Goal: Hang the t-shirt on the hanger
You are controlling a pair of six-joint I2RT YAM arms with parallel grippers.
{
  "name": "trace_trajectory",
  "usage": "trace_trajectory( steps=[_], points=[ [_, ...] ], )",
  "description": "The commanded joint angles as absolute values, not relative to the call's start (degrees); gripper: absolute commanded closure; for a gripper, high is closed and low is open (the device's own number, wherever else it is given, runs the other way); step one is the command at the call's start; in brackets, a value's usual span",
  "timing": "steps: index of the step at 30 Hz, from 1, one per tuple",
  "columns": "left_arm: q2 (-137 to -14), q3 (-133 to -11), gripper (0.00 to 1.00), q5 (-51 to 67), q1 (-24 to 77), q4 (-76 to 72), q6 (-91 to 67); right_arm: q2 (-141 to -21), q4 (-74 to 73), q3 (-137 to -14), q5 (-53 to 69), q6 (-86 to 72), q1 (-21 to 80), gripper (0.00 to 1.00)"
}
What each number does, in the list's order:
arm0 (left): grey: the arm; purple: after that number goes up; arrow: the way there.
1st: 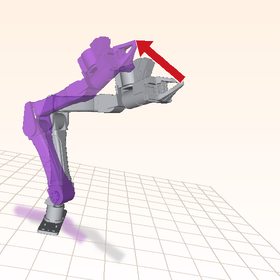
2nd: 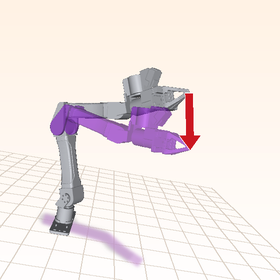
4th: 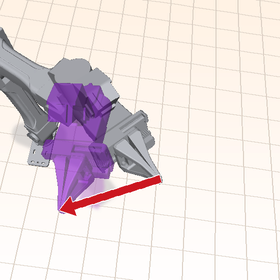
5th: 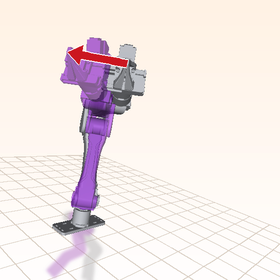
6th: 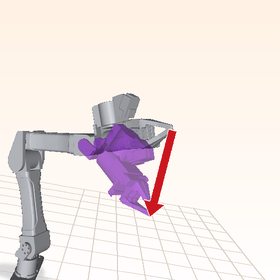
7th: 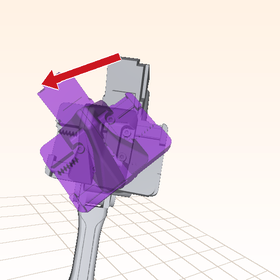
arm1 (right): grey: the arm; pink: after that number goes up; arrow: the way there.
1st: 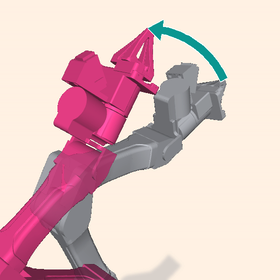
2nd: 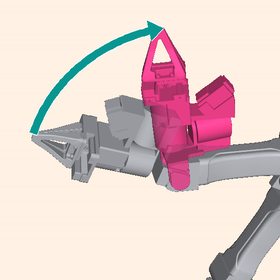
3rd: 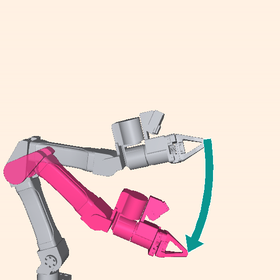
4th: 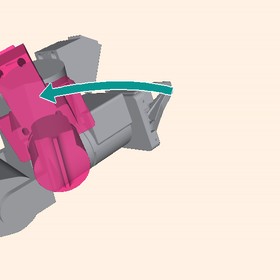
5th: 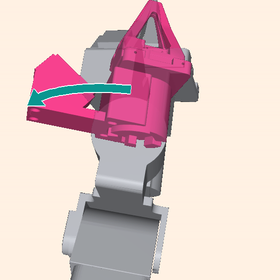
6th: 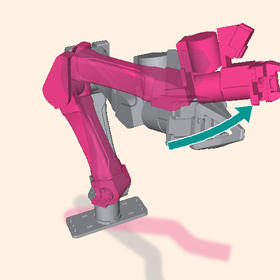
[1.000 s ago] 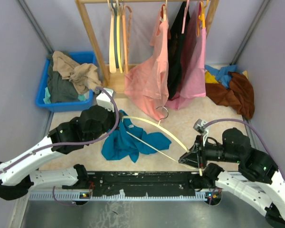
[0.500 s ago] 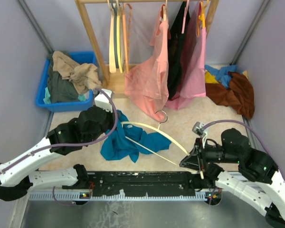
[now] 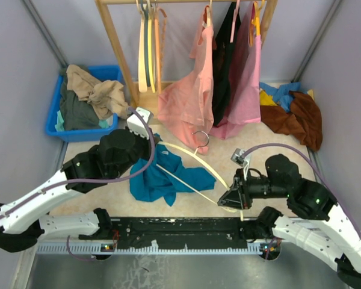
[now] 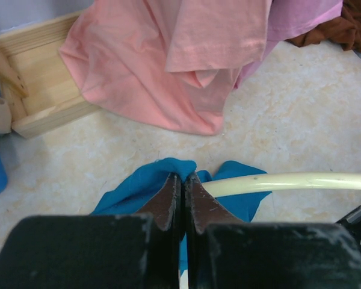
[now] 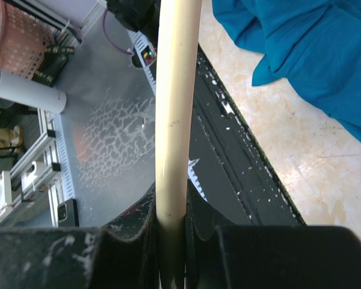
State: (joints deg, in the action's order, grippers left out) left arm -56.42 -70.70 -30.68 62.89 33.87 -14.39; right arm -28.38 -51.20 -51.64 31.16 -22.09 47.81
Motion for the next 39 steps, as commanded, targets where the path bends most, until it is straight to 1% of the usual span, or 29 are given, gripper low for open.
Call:
trace_trajectory(
  steps=[1, 7, 10, 15, 21, 25, 30, 34, 39],
  points=[
    [-57.67, -74.45, 0.98, -22.07, 63.26, 26.4, -13.34, -30.13, -43.61, -53.13, 29.26, -21.55, 47.56, 1.0],
    [-58.2, -76.48, 0.98, -14.92, 63.24, 25.38, -13.27, -31.54, -39.25, -54.26, 28.1, -20.61, 47.56, 1.0],
    [-57.66, -76.41, 0.98, -13.6, 63.28, 25.29, -13.63, -30.31, -35.96, -52.88, 29.2, -21.76, 47.57, 1.0],
    [-57.52, -75.75, 0.98, -10.07, 63.28, 24.0, -13.76, -31.93, -35.84, -50.34, 30.77, -21.42, 47.56, 1.0],
    [-58.13, -75.37, 0.98, -4.77, 63.28, 22.59, -12.99, -30.81, -29.86, -47.85, 32.88, -22.77, 47.58, 1.0],
    [-57.92, -76.77, 0.98, -4.38, 63.28, 24.37, -12.31, -30.94, -33.44, -50.07, 32.3, -19.92, 47.6, 1.0],
    [-59.03, -77.56, 0.98, 3.28, 63.27, 22.35, -12.69, -30.54, -28.35, -47.67, 32.58, -22.11, 47.55, 1.0],
    [-60.3, -77.35, 0.98, 9.74, 63.32, 20.74, -12.97, -28.05, -21.82, -44.58, 31.27, -24.9, 47.58, 1.0],
    [-61.5, -77.39, 0.98, 16.07, 63.4, 19.51, -12.88, -26.28, -17.09, -42.03, 30.43, -26.01, 47.56, 1.0]
  ],
)
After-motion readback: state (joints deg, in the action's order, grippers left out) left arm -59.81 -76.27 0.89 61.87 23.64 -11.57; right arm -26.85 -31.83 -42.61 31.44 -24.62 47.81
